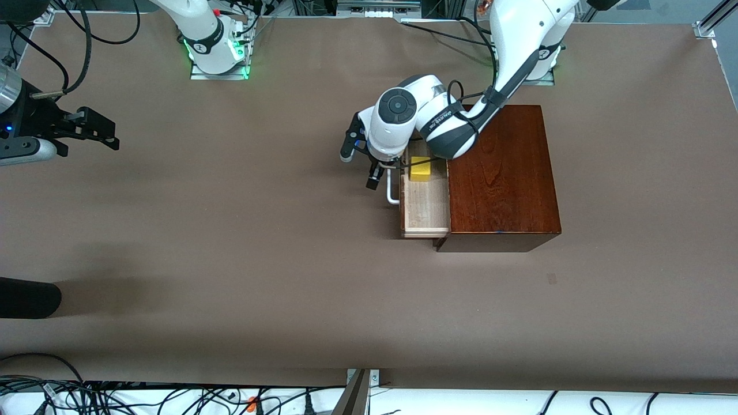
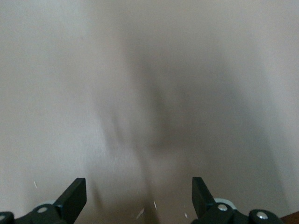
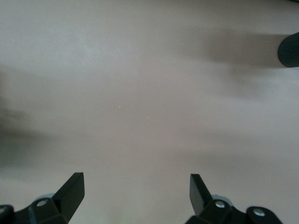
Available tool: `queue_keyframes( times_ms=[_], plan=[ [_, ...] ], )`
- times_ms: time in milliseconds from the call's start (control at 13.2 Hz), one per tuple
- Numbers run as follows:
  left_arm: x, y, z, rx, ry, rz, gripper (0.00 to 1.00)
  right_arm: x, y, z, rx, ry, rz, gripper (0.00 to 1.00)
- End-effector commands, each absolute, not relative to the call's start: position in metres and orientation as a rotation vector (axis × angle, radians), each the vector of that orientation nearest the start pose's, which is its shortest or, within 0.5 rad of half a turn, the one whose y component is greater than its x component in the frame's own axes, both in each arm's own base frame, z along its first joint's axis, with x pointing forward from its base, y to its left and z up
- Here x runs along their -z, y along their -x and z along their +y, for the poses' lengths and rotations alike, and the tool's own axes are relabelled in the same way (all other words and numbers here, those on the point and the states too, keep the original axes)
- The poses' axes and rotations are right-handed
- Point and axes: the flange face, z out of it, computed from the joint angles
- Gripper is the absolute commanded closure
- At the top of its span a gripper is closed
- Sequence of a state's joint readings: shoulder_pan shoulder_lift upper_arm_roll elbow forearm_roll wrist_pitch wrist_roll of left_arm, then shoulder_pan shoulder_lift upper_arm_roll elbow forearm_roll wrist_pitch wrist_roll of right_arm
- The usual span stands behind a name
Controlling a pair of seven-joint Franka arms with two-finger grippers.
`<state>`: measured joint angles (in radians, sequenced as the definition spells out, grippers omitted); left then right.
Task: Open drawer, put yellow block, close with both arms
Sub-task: 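Push the drawer shut into the box with the left gripper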
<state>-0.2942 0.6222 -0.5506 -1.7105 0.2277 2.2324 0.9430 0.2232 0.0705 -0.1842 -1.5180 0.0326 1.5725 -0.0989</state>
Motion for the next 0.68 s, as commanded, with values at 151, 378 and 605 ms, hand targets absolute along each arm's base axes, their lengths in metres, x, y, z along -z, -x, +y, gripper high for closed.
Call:
queue_keyframes(
  times_ms=[151, 378, 605],
  plan=[
    [-0.28, -0.503, -0.417, -0.163, 1.948, 2.541, 0.0, -0.615, -0.572, 0.029, 0.009, 3.108, -0.21, 0.0],
    [-0.284, -0.513, -0.397, -0.217, 1.98, 2.508, 0.0, -0.615, -0.572, 0.029, 0.005, 3.108, -0.21, 0.0],
    [-0.284, -0.522, -0.385, -0.219, 2.011, 2.485, 0.0, -0.615, -0.572, 0.029, 0.009, 3.108, -0.21, 0.0]
  ],
)
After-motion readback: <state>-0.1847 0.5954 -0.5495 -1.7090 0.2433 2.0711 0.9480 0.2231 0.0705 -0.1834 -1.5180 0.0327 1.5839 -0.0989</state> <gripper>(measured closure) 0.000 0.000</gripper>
